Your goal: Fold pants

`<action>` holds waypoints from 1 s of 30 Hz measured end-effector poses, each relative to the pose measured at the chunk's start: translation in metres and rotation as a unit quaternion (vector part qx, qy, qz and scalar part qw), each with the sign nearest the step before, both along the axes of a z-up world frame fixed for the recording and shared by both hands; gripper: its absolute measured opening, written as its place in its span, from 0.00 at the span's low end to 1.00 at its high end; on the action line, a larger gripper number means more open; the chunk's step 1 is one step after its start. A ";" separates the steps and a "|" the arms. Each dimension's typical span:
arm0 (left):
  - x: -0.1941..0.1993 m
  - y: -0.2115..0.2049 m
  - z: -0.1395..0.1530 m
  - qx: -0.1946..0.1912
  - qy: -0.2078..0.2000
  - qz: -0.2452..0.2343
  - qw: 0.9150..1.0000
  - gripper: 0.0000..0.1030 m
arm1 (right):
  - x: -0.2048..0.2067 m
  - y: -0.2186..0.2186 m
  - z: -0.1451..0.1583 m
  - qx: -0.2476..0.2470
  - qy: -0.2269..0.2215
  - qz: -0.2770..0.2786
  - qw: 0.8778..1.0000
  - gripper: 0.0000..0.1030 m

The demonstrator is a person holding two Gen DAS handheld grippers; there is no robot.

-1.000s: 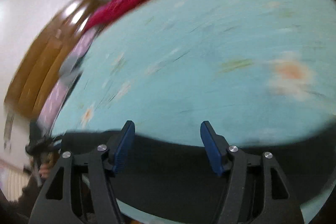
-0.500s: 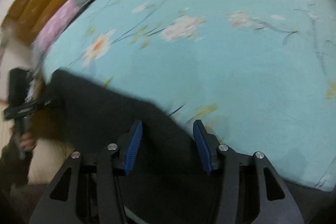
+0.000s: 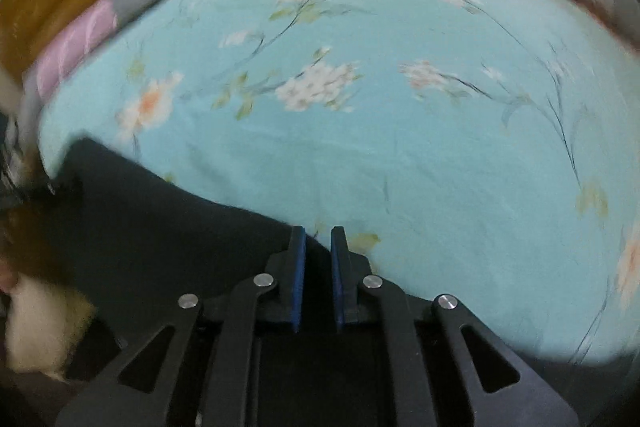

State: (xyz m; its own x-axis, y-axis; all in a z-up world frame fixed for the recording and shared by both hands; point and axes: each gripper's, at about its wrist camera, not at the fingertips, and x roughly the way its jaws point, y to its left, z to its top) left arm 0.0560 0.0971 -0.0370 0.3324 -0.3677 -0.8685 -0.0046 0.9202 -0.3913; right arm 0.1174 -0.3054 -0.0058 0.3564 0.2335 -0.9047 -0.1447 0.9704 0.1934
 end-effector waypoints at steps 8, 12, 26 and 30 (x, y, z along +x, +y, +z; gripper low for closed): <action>-0.024 -0.014 -0.032 0.019 0.050 0.024 0.998 0.52 | -0.065 -0.034 -0.022 0.071 0.023 -0.045 0.996 0.34; -0.021 -0.022 -0.029 0.047 0.055 0.032 0.997 0.51 | -0.072 -0.050 -0.026 0.142 0.008 -0.104 0.984 0.34; 0.003 -0.187 0.057 0.088 -0.024 -0.199 0.976 0.69 | -0.281 -0.263 -0.030 0.206 -0.130 -0.509 0.825 0.45; 0.018 -0.313 0.052 0.100 -0.016 -0.309 0.946 0.69 | -0.299 -0.271 -0.056 0.271 -0.143 -0.535 0.787 0.45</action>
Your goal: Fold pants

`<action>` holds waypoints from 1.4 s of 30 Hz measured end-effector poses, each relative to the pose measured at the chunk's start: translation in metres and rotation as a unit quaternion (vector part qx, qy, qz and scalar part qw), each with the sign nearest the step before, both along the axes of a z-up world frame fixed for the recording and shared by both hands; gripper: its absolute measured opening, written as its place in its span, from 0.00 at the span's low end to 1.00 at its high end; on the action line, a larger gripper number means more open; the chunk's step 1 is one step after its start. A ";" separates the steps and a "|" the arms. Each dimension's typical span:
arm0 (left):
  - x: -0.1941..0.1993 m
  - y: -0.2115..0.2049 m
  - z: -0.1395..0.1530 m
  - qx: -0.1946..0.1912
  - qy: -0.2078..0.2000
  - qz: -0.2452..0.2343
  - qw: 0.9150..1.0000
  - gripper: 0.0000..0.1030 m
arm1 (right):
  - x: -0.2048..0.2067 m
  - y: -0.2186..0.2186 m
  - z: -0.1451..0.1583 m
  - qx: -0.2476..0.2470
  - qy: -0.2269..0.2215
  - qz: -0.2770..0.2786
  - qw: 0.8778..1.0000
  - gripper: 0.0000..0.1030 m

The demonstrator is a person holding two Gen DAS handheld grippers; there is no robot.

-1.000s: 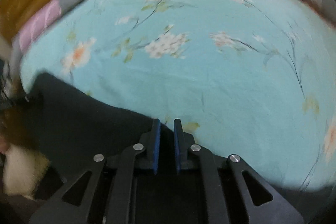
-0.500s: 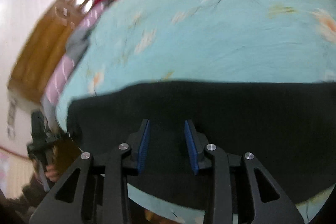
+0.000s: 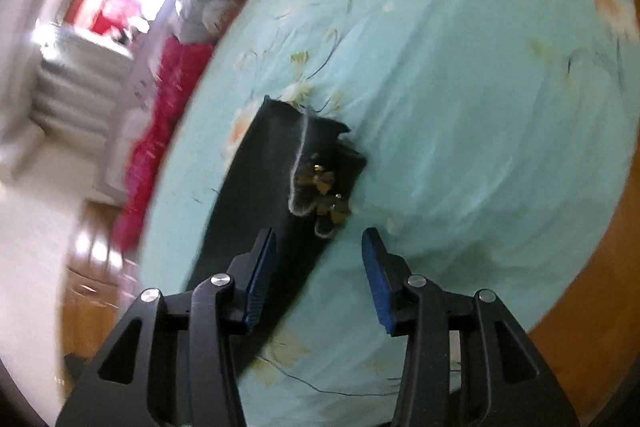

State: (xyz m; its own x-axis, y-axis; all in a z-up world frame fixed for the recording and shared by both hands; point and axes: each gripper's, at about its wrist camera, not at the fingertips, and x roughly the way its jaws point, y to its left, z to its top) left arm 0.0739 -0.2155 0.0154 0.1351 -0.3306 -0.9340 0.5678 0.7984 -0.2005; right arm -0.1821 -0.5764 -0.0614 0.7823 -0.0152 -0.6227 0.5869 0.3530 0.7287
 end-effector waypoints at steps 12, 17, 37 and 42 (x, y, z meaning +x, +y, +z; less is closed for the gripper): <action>-0.014 -0.289 -0.024 0.036 0.029 -0.206 0.978 0.69 | -0.006 -0.018 -0.051 0.102 -0.159 -0.028 0.982 0.18; -0.030 -0.362 -0.051 0.069 0.033 -0.276 0.958 0.69 | -0.015 -0.019 -0.052 0.112 -0.169 -0.009 0.979 0.20; -0.032 -0.360 -0.052 -0.083 0.134 -0.299 0.941 0.09 | -0.010 -0.031 -0.026 0.091 -0.198 0.013 0.976 0.18; -0.026 -0.300 -0.030 -0.109 0.133 -0.274 0.946 0.10 | 0.000 0.003 0.014 0.044 -0.202 0.091 0.974 0.18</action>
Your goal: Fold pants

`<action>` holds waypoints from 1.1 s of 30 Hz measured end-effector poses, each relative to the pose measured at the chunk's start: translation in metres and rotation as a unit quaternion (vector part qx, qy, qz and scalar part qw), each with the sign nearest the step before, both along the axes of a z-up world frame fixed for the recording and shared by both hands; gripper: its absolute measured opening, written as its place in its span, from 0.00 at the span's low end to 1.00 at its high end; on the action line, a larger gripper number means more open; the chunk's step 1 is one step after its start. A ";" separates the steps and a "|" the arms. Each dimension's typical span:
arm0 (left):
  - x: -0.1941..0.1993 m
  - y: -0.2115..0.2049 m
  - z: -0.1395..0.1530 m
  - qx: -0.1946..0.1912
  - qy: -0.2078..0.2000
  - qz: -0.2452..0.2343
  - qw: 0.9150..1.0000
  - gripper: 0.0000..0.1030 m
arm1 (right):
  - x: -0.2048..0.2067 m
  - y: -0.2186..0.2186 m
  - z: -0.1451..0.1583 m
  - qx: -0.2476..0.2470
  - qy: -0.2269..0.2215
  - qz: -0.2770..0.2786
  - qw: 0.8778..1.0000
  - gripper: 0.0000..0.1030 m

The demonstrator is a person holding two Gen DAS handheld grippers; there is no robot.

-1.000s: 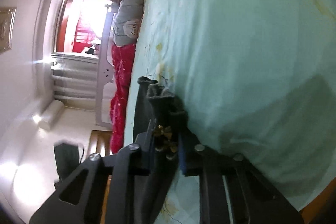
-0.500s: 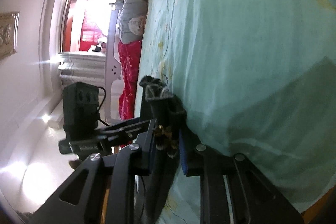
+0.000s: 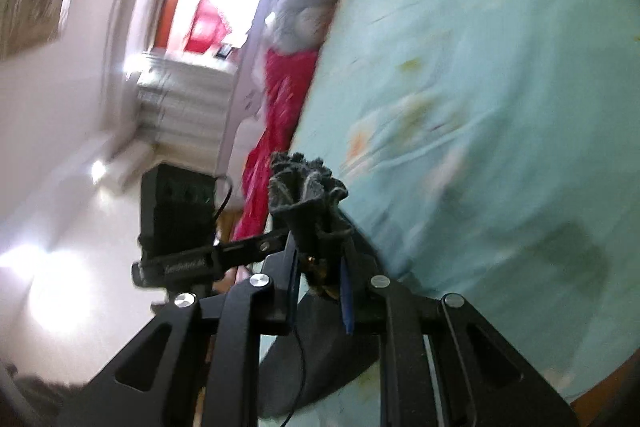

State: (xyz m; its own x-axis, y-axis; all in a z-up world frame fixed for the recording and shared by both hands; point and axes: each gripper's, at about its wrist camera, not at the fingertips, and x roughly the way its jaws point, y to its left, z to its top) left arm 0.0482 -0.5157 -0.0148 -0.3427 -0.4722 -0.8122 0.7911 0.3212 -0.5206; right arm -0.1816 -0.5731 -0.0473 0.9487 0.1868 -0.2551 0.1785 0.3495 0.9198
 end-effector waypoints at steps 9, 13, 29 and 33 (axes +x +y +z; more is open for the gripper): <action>0.031 0.170 -0.032 0.048 0.028 0.153 0.987 0.10 | 0.077 0.113 0.016 -0.081 0.064 0.198 0.975 0.19; 0.041 0.212 -0.052 0.055 0.067 0.216 0.972 0.10 | 0.103 0.146 -0.001 -0.127 0.156 0.227 0.953 0.20; 0.011 0.218 -0.040 -0.043 0.203 0.265 0.942 0.59 | 0.000 0.069 -0.008 0.036 0.109 0.103 0.988 0.64; 0.005 0.224 -0.027 -0.071 0.179 0.279 0.941 0.70 | -0.008 0.067 -0.019 0.062 0.086 0.106 0.989 0.64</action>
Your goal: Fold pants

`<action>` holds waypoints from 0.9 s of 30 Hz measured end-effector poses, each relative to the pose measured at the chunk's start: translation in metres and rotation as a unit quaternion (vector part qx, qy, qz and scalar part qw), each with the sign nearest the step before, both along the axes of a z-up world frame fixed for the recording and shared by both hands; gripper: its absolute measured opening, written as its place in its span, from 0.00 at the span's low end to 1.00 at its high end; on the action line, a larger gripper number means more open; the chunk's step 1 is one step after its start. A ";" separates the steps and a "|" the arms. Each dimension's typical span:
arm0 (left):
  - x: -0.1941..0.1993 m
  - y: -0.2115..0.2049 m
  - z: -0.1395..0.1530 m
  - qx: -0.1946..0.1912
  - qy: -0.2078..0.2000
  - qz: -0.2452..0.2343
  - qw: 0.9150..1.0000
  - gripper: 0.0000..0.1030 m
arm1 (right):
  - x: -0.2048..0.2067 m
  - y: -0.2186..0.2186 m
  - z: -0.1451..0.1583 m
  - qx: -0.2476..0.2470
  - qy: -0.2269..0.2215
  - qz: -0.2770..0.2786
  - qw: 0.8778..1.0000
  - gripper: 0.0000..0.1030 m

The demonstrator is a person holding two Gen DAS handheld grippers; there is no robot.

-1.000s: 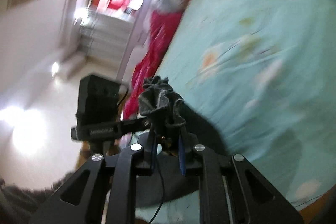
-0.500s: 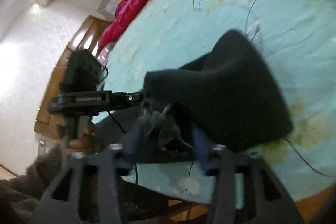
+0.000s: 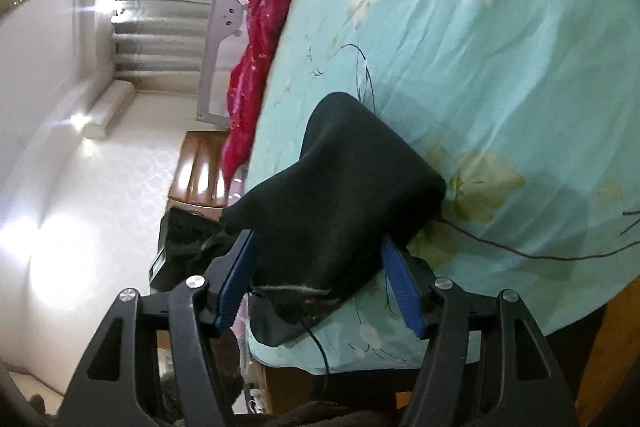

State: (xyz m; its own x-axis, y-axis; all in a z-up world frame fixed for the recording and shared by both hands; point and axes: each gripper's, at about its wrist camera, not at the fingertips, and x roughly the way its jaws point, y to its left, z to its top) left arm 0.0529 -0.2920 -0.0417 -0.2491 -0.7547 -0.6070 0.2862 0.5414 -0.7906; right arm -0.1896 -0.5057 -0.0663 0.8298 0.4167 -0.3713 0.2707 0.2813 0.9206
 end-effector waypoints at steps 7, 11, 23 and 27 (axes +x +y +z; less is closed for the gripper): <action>-0.007 0.006 -0.017 0.020 0.016 0.002 1.000 0.71 | 0.005 -0.003 -0.021 0.063 -0.012 -0.020 0.998 0.64; -0.009 -0.023 -0.030 0.048 0.012 -0.021 0.999 0.71 | 0.007 -0.002 -0.024 0.072 -0.027 -0.024 0.997 0.64; 0.014 0.000 0.014 0.062 -0.067 0.020 0.996 0.19 | 0.060 0.041 0.015 0.026 -0.030 0.053 0.998 0.17; 0.015 0.013 -0.029 0.104 -0.042 0.028 0.993 0.23 | 0.074 0.061 -0.034 0.026 0.078 0.088 0.993 0.15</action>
